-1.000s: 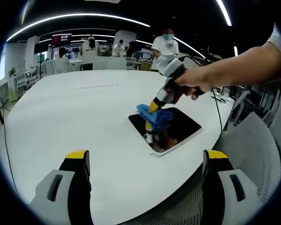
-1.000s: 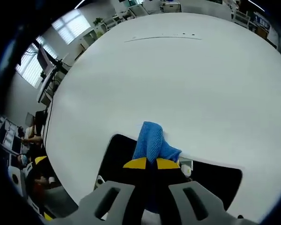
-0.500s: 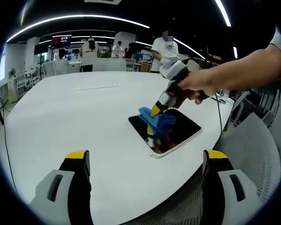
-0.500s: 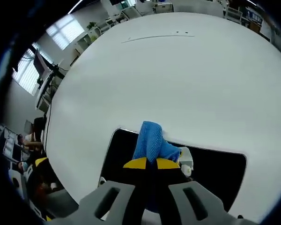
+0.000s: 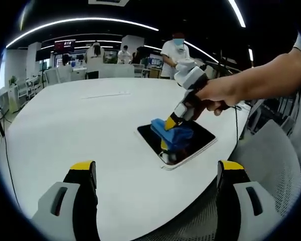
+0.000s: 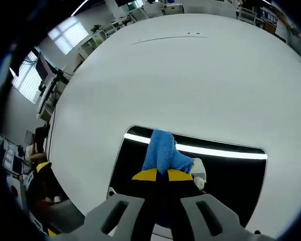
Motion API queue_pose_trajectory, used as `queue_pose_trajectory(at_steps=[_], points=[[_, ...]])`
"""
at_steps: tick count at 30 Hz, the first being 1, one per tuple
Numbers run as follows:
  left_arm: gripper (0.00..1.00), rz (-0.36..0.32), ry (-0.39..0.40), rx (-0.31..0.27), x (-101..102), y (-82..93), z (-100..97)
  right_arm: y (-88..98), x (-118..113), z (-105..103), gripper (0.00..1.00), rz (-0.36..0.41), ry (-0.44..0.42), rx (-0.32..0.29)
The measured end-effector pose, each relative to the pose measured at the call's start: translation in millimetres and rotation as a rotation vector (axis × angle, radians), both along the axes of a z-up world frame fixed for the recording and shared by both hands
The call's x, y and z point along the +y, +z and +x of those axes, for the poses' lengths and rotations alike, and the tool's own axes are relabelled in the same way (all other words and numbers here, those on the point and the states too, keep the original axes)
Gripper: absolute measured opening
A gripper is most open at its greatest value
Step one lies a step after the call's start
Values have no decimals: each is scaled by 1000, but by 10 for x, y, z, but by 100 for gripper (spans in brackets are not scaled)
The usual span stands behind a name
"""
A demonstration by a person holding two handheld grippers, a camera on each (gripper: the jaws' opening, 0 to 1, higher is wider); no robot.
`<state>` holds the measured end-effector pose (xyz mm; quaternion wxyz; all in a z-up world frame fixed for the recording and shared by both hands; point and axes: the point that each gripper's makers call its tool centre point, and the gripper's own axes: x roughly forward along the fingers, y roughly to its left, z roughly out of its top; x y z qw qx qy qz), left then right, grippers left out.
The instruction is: Wipe the mirror surface with the cleaning cloth until all visible marks leave the cleaned area.
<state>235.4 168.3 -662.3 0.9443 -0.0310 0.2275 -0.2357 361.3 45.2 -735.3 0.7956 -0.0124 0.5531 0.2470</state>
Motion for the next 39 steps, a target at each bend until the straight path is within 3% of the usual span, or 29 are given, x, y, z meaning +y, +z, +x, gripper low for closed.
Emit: queue_pose_trajectory(at_steps=[39], points=[[99,-2,-30,16,-43,-20,-29,-22,-27,-434,0,25,-29,17]])
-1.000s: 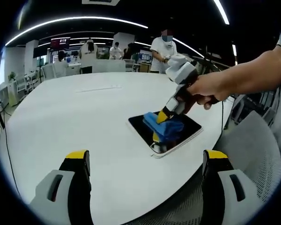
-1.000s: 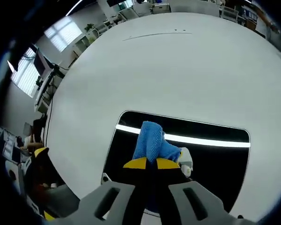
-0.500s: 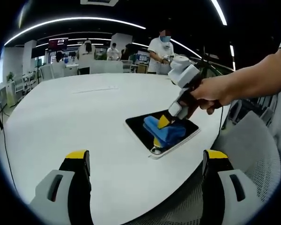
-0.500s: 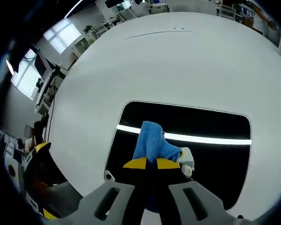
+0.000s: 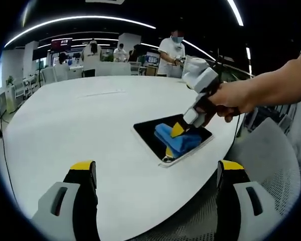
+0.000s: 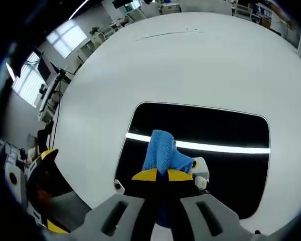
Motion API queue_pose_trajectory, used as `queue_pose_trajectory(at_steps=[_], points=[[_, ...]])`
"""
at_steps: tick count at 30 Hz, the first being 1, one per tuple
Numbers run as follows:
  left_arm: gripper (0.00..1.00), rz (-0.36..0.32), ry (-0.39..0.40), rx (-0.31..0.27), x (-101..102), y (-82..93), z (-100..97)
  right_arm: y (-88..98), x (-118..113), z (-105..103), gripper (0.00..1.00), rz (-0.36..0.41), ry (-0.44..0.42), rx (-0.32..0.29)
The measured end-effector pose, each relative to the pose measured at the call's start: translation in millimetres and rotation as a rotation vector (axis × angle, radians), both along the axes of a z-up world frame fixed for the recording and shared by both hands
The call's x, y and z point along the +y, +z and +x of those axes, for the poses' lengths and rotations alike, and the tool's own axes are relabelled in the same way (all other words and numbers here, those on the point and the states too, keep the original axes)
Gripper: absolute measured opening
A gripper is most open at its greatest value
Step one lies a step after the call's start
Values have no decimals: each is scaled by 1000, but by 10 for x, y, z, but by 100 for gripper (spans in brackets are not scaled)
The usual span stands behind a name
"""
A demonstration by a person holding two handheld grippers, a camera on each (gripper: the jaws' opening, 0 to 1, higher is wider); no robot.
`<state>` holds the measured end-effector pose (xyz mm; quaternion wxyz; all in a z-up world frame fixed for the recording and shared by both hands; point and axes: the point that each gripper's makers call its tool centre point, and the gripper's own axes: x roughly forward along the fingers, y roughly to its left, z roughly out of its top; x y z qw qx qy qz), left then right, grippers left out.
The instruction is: Wipe the mirror surface with the cleaning cloth until all visible marks leave the cleaned area.
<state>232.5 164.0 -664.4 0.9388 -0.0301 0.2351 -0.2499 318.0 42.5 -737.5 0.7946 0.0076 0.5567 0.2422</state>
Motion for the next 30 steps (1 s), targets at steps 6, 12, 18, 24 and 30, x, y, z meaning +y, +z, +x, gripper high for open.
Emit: queue_pose_trajectory(at_steps=[6,12,18,24,30], points=[[99,-4,-7,6,-20,-4,-15,5,0,-109,0,3,7,8],[99,-5,-7,5,-24,3,-13,-6,3,-159,0,3,19,13],[99,4,-8,0,-17,3,-7,23,-3,-244,0,-1,27,17],[99,6,1,-3,0,8,2,11,4,-312,0,-14,42,31],[99,-1,2,-6,-1,17,3,6,1,-312,0,-8,42,32]])
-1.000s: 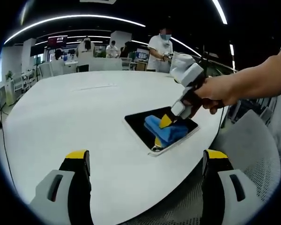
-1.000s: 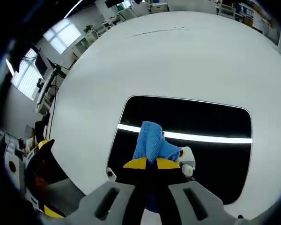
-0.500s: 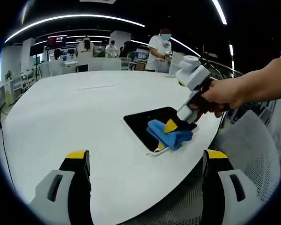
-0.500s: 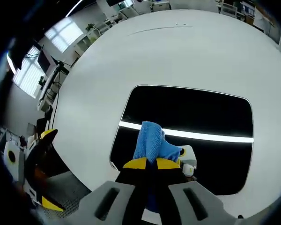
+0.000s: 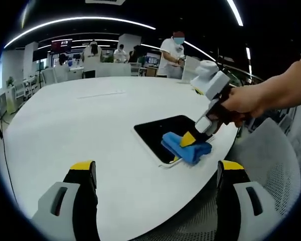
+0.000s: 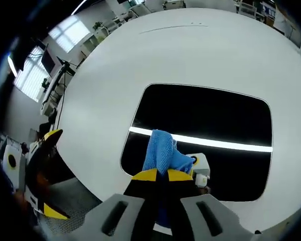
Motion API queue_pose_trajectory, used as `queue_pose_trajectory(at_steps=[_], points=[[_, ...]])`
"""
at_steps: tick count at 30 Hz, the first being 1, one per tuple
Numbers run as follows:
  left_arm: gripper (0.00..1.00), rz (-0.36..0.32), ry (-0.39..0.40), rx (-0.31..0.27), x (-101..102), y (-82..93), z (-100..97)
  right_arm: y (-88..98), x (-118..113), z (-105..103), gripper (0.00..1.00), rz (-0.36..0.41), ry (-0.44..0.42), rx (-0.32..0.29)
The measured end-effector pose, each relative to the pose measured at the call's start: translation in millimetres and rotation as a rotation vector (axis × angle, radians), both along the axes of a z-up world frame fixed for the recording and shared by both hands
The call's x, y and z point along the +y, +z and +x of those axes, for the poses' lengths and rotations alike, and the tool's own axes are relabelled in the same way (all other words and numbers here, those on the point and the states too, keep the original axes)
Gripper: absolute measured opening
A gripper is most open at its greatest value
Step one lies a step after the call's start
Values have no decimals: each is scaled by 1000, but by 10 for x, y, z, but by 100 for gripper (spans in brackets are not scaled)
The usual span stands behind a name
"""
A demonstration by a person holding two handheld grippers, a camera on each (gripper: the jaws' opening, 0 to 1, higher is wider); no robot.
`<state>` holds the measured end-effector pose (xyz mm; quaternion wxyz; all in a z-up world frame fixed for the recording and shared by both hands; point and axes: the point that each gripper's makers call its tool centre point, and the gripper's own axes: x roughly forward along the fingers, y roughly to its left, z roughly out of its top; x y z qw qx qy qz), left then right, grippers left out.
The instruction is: Wipe the mirror surface with the cleaning cloth until all visible marks leave the cleaned area.
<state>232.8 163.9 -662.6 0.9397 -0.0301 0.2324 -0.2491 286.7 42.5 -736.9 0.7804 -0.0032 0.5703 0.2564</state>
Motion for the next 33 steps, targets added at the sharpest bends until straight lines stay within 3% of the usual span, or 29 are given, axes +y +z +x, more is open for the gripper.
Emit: queue_pose_trajectory(at_steps=[15,33], points=[[99,2,12,-1,19,0,7,7,-20,-35,0,8,23,11],[99,0,21,2,17,4,8,5,-249,-21,0,7,15,23]])
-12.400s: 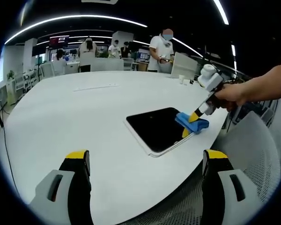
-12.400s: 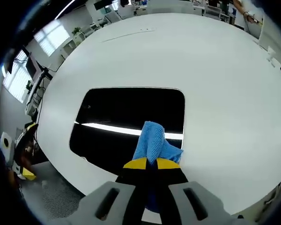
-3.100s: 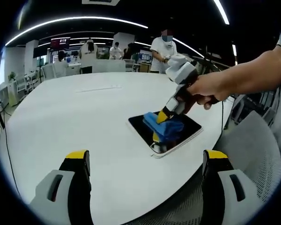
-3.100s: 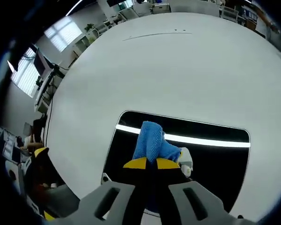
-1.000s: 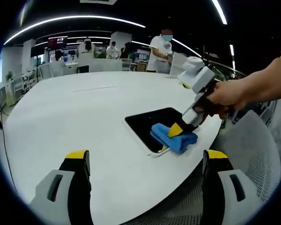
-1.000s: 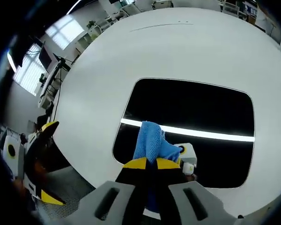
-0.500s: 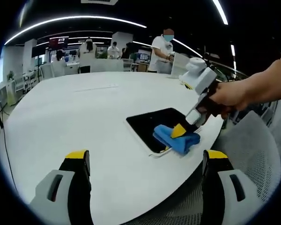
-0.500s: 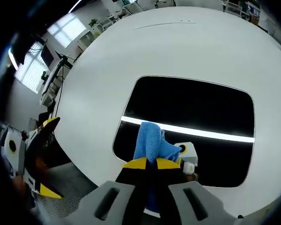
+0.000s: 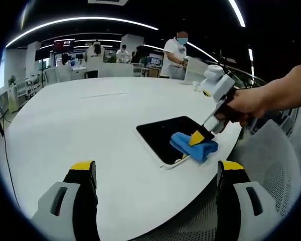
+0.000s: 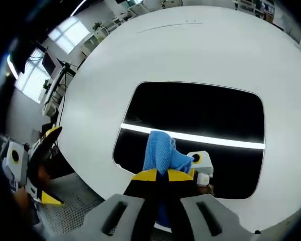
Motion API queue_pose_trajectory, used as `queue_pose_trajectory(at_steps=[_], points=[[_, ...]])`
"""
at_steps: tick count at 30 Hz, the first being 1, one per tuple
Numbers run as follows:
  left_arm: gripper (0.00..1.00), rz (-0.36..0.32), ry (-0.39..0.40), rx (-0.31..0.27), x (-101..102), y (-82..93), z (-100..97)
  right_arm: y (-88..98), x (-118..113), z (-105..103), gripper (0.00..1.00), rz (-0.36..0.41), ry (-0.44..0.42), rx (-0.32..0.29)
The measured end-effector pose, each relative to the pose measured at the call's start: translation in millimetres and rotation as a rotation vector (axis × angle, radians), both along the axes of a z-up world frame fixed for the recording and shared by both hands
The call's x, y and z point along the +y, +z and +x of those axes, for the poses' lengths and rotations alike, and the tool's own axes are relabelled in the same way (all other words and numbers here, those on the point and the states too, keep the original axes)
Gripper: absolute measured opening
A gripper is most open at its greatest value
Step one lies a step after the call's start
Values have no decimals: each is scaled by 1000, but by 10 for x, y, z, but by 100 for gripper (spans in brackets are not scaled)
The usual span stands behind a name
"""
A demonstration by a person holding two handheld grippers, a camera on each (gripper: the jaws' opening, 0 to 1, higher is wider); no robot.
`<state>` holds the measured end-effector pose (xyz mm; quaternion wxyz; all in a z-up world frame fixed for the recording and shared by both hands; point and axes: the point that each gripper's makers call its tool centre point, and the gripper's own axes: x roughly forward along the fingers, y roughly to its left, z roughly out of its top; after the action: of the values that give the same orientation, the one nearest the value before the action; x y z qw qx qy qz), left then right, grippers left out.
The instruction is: Wipe the mirror surface with the cleaning cloth until all visible marks leave the cleaned area.
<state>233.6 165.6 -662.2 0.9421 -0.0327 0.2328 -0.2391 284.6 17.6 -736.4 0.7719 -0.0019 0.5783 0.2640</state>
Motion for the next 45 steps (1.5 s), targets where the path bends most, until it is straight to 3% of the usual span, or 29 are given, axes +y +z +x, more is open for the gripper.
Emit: queue_pose_trajectory(at_steps=[22,33,45], points=[[99,1,-10,5,-13,-13,-7,-27,-191,71,0,-22,-24,8],[99,-2,-15,8,-25,-17,-11,-37,-191,91,0,-25,-25,6],[99,-4,-17,8,-32,-9,-13,-37,-168,250,0,-28,-32,-6]])
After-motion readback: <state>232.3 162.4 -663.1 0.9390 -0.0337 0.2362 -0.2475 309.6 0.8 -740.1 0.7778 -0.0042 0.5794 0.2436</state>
